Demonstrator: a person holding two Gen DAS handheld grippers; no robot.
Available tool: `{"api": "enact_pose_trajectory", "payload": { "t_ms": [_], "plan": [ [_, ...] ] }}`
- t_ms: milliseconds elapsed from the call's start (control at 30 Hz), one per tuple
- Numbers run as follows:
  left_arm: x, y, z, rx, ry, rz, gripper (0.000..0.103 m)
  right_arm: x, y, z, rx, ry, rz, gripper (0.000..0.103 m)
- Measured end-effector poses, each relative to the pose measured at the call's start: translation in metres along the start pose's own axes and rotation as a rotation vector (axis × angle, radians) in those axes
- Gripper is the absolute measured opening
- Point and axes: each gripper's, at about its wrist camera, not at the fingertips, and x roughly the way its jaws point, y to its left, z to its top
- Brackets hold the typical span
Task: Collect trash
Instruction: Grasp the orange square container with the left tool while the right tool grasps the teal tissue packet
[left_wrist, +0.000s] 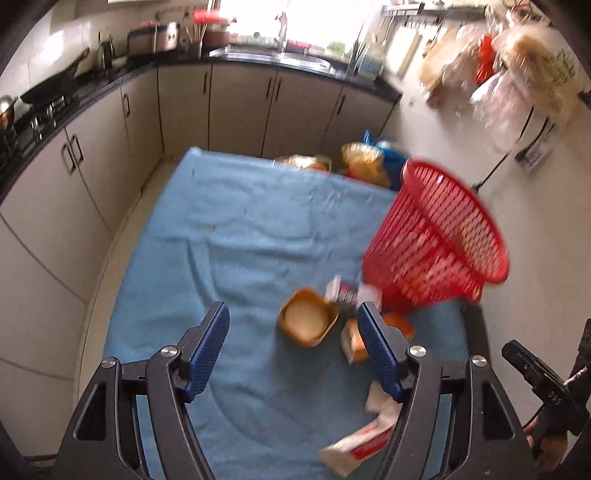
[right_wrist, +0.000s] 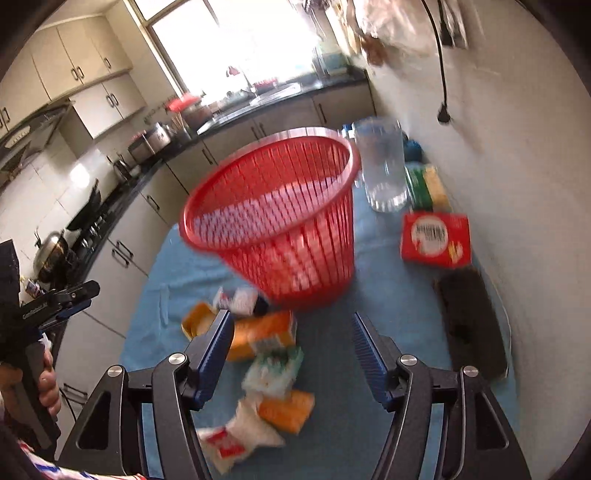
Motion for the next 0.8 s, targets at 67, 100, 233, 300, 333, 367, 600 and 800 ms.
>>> {"api": "enact_pose_trajectory", "payload": {
  "t_ms": [67,100,233,300,333,367,600,800],
  "plan": [
    [0.01,0.004,-0.009,-0.013,0.034,0.001,0.071,0.006,-0.001,-0.017,0.002,0.042,-0.009,0.069],
    [0.017,0.007,-0.013,-0.024,0.055,-0.001,0.071,0.009,-0.001,-0.026,0.005,0.065,-0.014,0.069],
    [0.037,0.011,-0.027,-0.039,0.102,0.029,0.071,0.023,-0.005,-0.051,0.022,0.135,-0.021,0.069],
    [0.048,0.012,-0.032,-0.041,0.127,0.043,0.071,0.03,-0.007,-0.06,0.033,0.169,-0.013,0.069],
    [0.052,0.013,-0.034,-0.045,0.136,0.044,0.071,0.033,-0.008,-0.062,0.035,0.18,-0.007,0.07],
    [0.056,0.014,-0.034,-0.049,0.145,0.043,0.071,0.035,-0.007,-0.065,0.034,0.191,0.001,0.07],
    [0.092,0.019,-0.031,-0.13,0.205,0.006,0.071,0.063,0.006,-0.091,0.014,0.322,0.099,0.07],
    [0.116,0.018,-0.02,-0.127,0.214,0.033,0.071,0.083,0.003,-0.103,0.061,0.387,0.132,0.07]
  ]
}}
